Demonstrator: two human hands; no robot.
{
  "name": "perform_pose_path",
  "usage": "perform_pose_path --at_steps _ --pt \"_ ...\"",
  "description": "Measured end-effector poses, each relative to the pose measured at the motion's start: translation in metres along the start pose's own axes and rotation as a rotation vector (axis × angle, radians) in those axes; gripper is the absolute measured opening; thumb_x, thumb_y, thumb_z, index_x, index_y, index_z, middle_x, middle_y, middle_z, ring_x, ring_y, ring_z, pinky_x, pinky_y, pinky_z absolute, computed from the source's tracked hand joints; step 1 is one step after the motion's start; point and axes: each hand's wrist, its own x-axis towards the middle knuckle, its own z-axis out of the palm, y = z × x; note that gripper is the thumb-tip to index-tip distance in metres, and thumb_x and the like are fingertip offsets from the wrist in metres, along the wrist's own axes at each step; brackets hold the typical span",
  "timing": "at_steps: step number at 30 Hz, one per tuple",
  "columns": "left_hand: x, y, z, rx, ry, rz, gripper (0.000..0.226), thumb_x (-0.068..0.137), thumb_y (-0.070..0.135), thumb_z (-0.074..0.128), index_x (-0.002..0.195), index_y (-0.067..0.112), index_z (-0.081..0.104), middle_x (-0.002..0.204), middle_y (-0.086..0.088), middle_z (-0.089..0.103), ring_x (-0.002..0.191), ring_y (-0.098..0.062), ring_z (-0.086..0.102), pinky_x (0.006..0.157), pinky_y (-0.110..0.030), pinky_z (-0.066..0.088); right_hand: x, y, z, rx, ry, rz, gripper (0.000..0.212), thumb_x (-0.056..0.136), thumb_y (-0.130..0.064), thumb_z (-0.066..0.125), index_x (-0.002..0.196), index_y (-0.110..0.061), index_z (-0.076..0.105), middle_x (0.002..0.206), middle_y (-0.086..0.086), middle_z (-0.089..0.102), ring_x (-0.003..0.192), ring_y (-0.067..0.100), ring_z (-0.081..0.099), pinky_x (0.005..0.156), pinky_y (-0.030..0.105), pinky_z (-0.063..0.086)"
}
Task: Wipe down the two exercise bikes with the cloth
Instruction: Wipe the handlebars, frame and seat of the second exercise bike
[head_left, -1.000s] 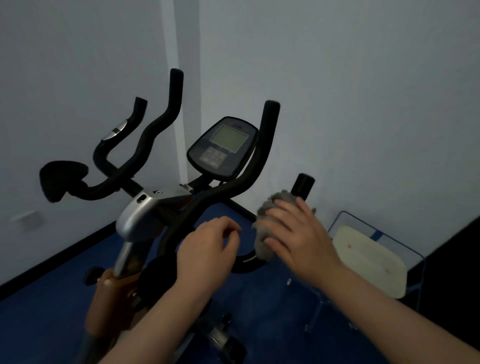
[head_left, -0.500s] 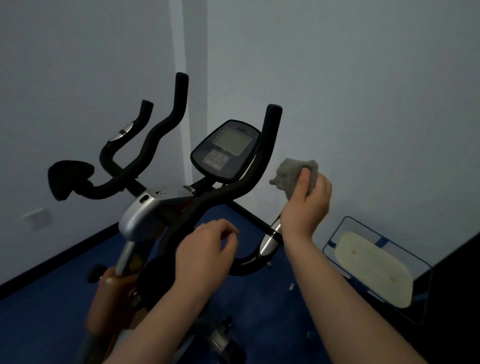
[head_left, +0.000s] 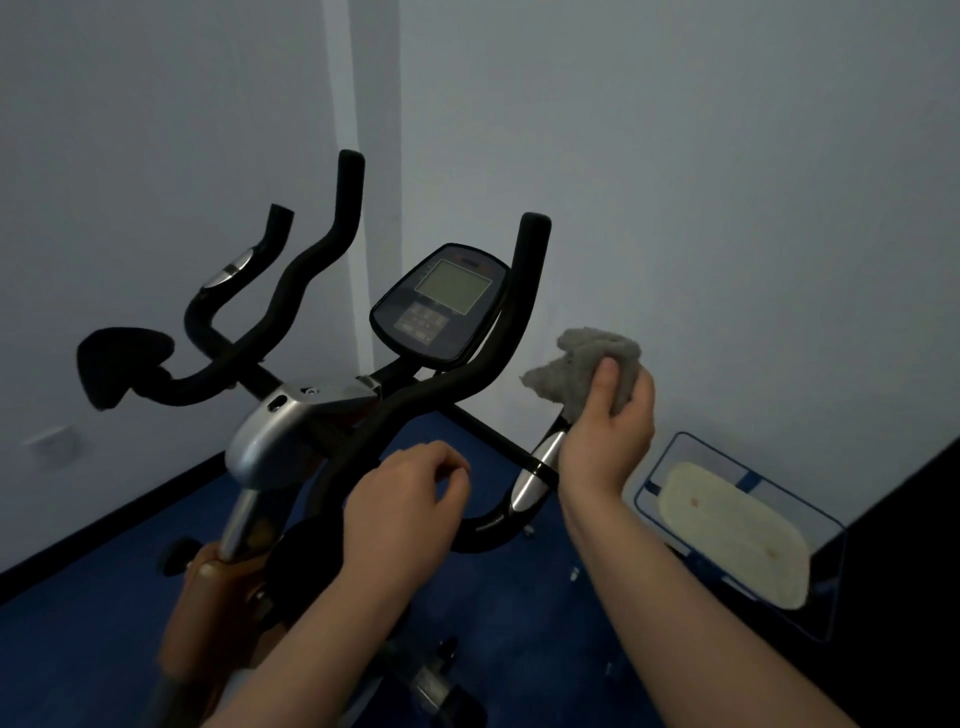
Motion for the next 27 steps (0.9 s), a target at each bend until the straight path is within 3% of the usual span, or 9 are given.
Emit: perform_pose_path --at_steps 4,9,14,16,18,21,22,24,27 --pt "0.000 -0.001 0.000 -0.014 0.001 0.006 0.011 0.092 0.033 0.054 0.093 0.034 0.065 0.091 0.018 0.063 0.077 -0.001 0.053 0.070 -0.021 0.043 -0.033 0.024 -0.013 -0.079 -0.132 -0.073 0.049 0.100 -0.025 0.049 0.147 -0.028 0.037 0.143 -0.004 0.049 0.128 0.006 0.048 0.104 0.020 0.042" --pt "-0.001 -0.002 0.000 -0.021 -0.013 0.021 0.012 0.092 0.033 0.054 0.093 0.034 0.065 0.091 0.018 0.063 0.081 0.001 0.054 0.072 -0.021 0.044 -0.011 0.019 -0.013 -0.130 -0.250 0.015 0.049 0.103 -0.019 0.043 0.149 -0.029 0.030 0.139 -0.001 0.051 0.119 0.007 0.052 0.085 0.000 0.040" --pt "-0.001 -0.002 0.001 -0.019 -0.008 0.028 0.012 0.092 0.033 0.054 0.093 0.032 0.066 0.092 0.016 0.064 0.086 -0.001 0.056 0.075 -0.027 0.047 -0.037 0.027 -0.019 -0.094 -0.248 0.050 0.047 0.104 -0.023 0.041 0.149 -0.024 0.030 0.138 0.000 0.053 0.118 0.007 0.054 0.085 0.000 0.040" --pt "-0.001 -0.002 0.001 -0.011 -0.006 0.032 0.012 0.092 0.034 0.054 0.093 0.033 0.066 0.092 0.016 0.065 0.085 -0.001 0.056 0.075 -0.027 0.047 -0.060 0.031 -0.027 -0.081 -0.294 0.110 0.048 0.103 -0.023 0.040 0.150 -0.022 0.028 0.137 0.001 0.052 0.113 0.000 0.054 0.083 0.000 0.041" --pt "-0.001 -0.002 0.001 -0.005 -0.007 0.034 0.012 0.092 0.034 0.054 0.093 0.033 0.066 0.092 0.017 0.065 0.084 -0.001 0.055 0.074 -0.025 0.046 -0.055 0.026 -0.029 -0.084 -0.352 0.146 0.050 0.102 -0.023 0.044 0.149 -0.025 0.027 0.138 0.000 0.051 0.112 -0.004 0.052 0.089 0.005 0.043" --pt "-0.001 -0.002 0.001 0.005 -0.014 0.032 0.012 0.092 0.034 0.054 0.093 0.033 0.066 0.091 0.016 0.065 0.081 -0.001 0.055 0.072 -0.024 0.044 -0.015 0.007 -0.026 0.002 -0.425 0.153 0.066 0.096 -0.018 0.059 0.150 -0.035 0.024 0.143 -0.003 0.047 0.124 0.008 0.050 0.107 0.033 0.043" --pt "-0.001 -0.002 0.001 0.007 -0.015 0.029 0.012 0.092 0.033 0.054 0.093 0.032 0.066 0.092 0.016 0.064 0.081 -0.002 0.055 0.072 -0.024 0.044 -0.006 0.000 -0.024 0.045 -0.447 0.153 0.074 0.092 -0.018 0.063 0.150 -0.040 0.022 0.145 -0.004 0.044 0.126 0.011 0.049 0.105 0.036 0.044" --pt "0.000 -0.002 0.001 0.008 -0.015 0.025 0.013 0.092 0.033 0.053 0.093 0.032 0.066 0.091 0.015 0.065 0.081 -0.002 0.055 0.073 -0.025 0.044 -0.001 -0.005 -0.016 0.084 -0.448 0.149 0.077 0.086 -0.030 0.068 0.149 -0.043 0.025 0.144 -0.004 0.040 0.125 0.010 0.049 0.096 0.027 0.049" --pt "-0.001 -0.001 0.001 0.002 -0.013 0.018 0.012 0.092 0.033 0.054 0.093 0.032 0.066 0.092 0.015 0.065 0.081 -0.003 0.056 0.075 -0.027 0.046 -0.004 -0.003 0.001 -0.022 -0.292 0.064 0.062 0.087 -0.040 0.069 0.140 -0.032 0.039 0.135 0.000 0.044 0.112 0.006 0.054 0.079 0.014 0.052"
